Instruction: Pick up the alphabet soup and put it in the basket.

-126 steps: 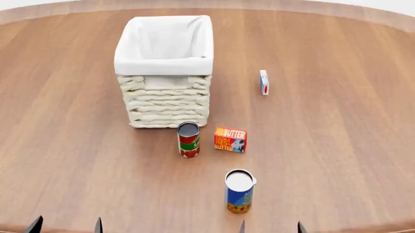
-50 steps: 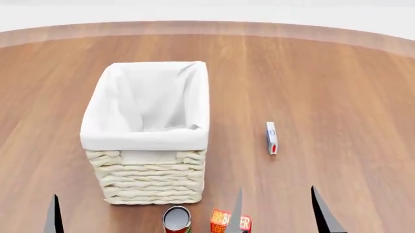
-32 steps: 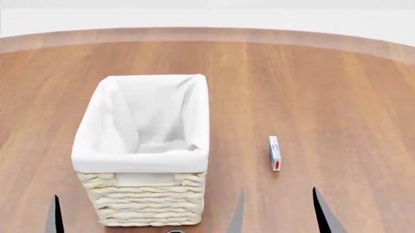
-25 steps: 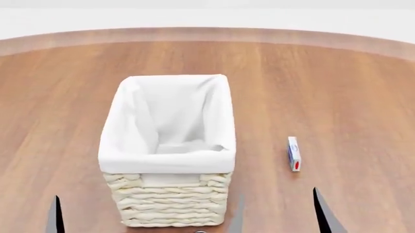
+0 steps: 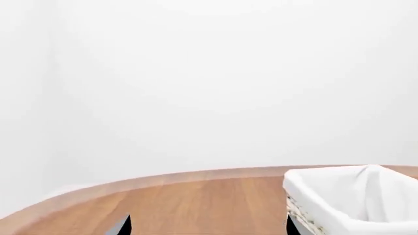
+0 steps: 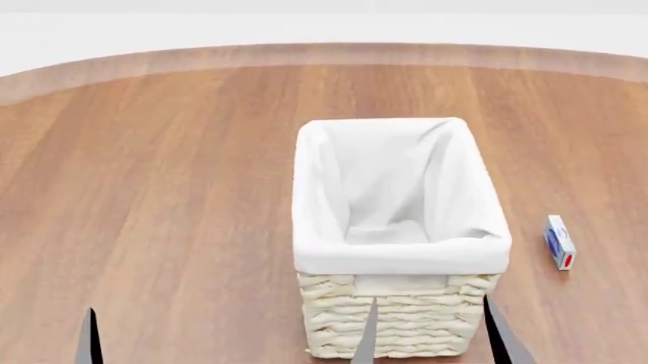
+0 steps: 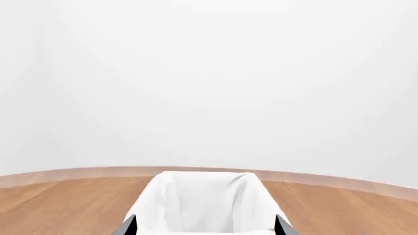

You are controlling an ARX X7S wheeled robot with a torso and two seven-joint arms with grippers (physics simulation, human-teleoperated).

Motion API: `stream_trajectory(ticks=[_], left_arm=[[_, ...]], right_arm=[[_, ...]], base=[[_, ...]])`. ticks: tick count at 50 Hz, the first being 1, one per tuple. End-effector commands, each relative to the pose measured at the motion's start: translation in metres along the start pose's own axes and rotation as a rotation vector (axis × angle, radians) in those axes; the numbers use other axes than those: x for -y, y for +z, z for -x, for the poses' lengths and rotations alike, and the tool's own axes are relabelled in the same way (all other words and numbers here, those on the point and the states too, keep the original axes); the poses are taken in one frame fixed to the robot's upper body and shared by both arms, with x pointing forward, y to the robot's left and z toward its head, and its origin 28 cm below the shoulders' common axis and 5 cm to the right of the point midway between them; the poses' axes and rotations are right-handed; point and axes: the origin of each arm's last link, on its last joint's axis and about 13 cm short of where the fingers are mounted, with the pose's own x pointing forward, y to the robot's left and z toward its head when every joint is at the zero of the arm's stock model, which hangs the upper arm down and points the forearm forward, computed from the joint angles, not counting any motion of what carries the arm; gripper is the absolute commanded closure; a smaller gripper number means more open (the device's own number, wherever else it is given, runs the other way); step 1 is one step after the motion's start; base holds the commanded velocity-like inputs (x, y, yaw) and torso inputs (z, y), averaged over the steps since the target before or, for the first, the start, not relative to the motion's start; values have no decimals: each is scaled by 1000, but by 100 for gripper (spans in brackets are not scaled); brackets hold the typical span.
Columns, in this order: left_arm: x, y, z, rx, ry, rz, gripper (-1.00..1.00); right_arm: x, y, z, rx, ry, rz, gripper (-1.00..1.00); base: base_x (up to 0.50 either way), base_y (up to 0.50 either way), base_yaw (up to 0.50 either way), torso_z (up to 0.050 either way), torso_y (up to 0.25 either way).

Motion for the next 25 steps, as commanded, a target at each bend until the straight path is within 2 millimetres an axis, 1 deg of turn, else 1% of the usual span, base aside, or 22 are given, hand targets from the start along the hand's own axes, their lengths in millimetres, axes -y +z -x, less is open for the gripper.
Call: stream_trajectory(ticks=[1, 12, 14, 18, 21, 23, 25], left_arm=[[1, -1, 0, -6, -3, 5, -100], [1, -1, 0, -5, -4, -1, -100], [1, -2, 0, -7, -5, -1, -100], [1, -2, 0, -7, -4, -2, -100], [1, -2, -1, -8, -3, -1, -100], [1, -3, -1, -9, -4, -3, -100], [2, -4, -1, -9, -2, -12, -100]], right_arm=[[1, -1, 0, 0, -1, -1, -100], [2, 0, 1, 2, -3, -4, -100], [2, 0, 0, -2, -8, 19, -100], [2, -1, 0, -8, -5, 18, -100], [2, 1, 1, 4, 2, -2, -100], [2, 3, 1, 35, 11, 33, -100], [4, 5, 1, 38, 3, 25, -100]], base=[[0, 0, 0, 0, 0], [0, 0, 0, 0, 0], [0, 0, 0, 0, 0], [0, 490, 0, 0, 0], [0, 0, 0, 0, 0], [0, 0, 0, 0, 0], [0, 0, 0, 0, 0]])
